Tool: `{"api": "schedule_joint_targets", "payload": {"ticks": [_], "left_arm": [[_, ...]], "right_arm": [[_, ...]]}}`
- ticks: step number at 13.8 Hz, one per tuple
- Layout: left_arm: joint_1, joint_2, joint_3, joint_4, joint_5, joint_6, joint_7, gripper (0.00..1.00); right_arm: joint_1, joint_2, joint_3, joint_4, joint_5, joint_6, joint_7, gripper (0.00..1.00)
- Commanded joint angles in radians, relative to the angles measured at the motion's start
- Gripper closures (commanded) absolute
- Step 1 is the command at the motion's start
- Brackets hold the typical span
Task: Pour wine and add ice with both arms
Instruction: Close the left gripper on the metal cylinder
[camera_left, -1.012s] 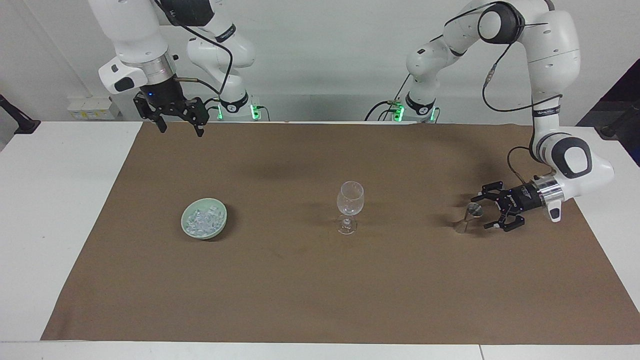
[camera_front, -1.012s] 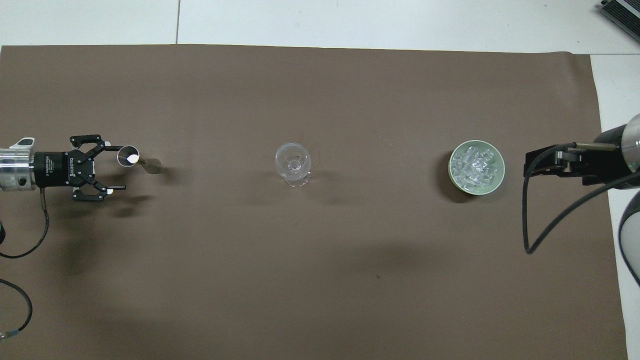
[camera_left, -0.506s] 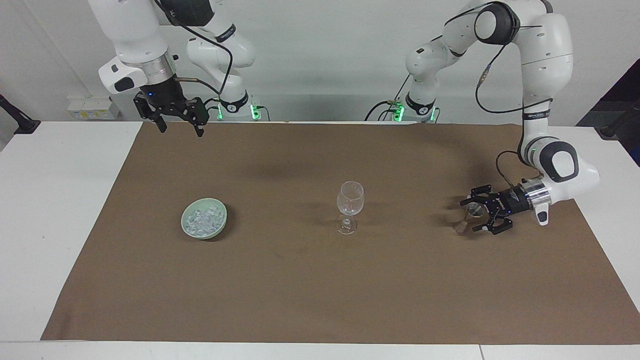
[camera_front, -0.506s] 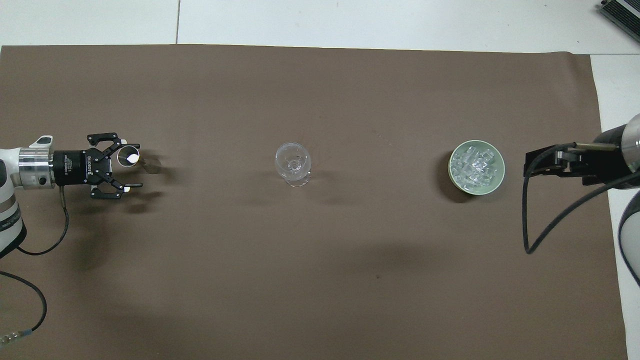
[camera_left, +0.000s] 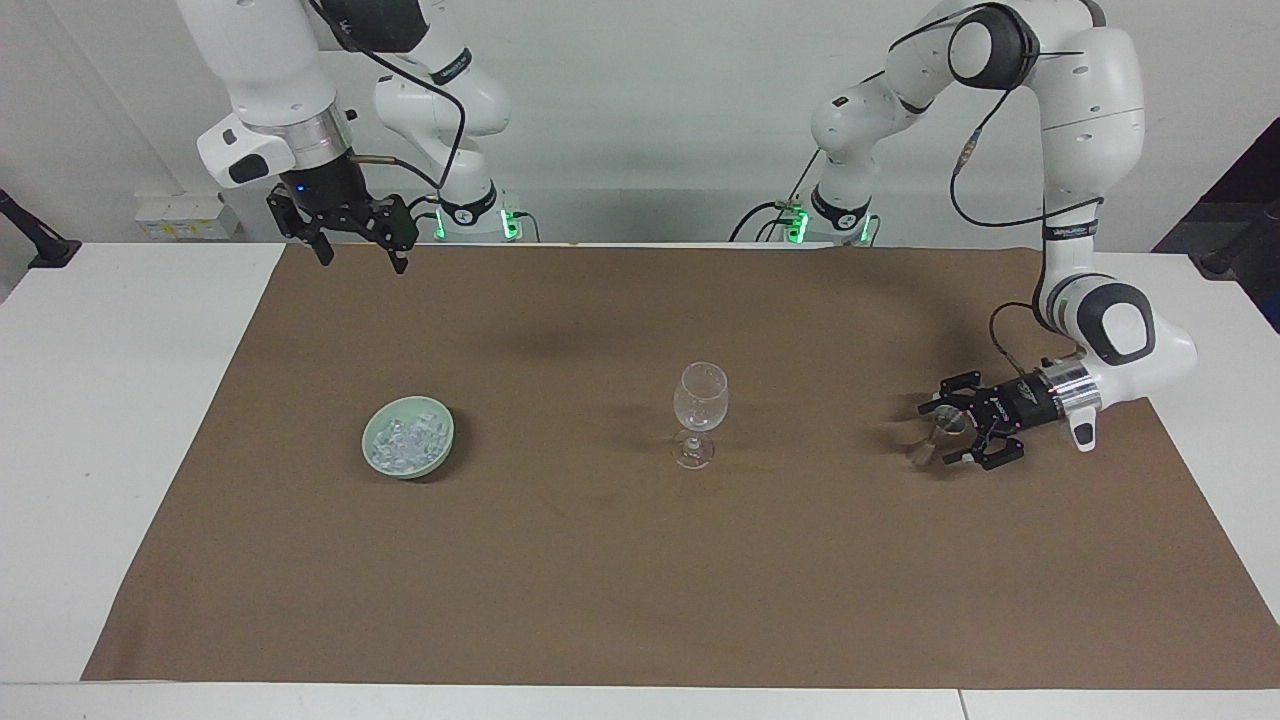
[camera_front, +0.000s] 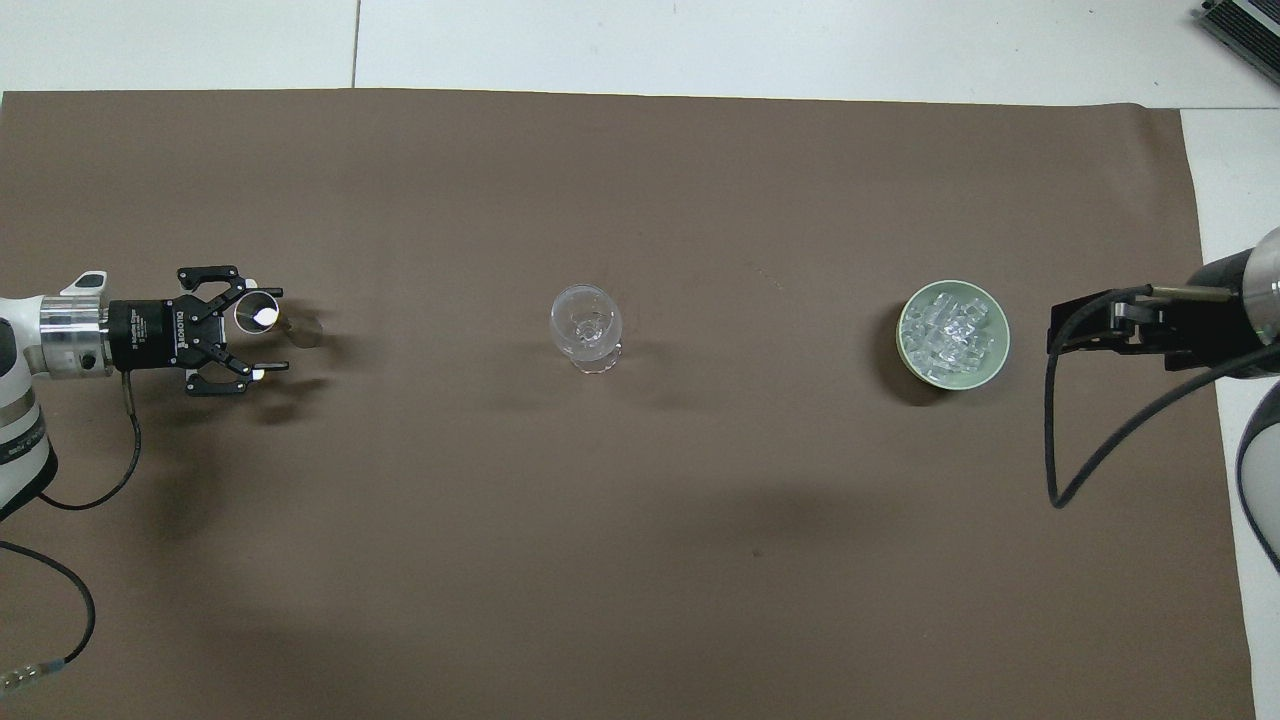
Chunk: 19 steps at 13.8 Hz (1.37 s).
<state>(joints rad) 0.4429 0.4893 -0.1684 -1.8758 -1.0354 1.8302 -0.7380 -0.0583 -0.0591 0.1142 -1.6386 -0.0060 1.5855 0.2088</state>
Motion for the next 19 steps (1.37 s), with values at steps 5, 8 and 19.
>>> {"api": "schedule_joint_targets", "payload": {"ticks": [5,8,19], "left_arm": [[-0.016,-0.025,0.009,-0.036,-0.029,0.029,0.019,0.32],[-0.015,-0.025,0.010,-0.034,-0.029,0.027,0.019,0.39],[-0.016,-0.025,0.010,-0.032,-0.035,0.029,0.017,0.76]], "right_arm": [[-0.015,-0.004,0.005,-0.006,0.011,0.004,-0.022,0.00],[-0.014,-0.004,0.005,-0.006,0.011,0.002,-0.022,0.00],[-0.015,-0.004,0.005,-0.006,0.011,0.004,-0.022,0.00]]}}
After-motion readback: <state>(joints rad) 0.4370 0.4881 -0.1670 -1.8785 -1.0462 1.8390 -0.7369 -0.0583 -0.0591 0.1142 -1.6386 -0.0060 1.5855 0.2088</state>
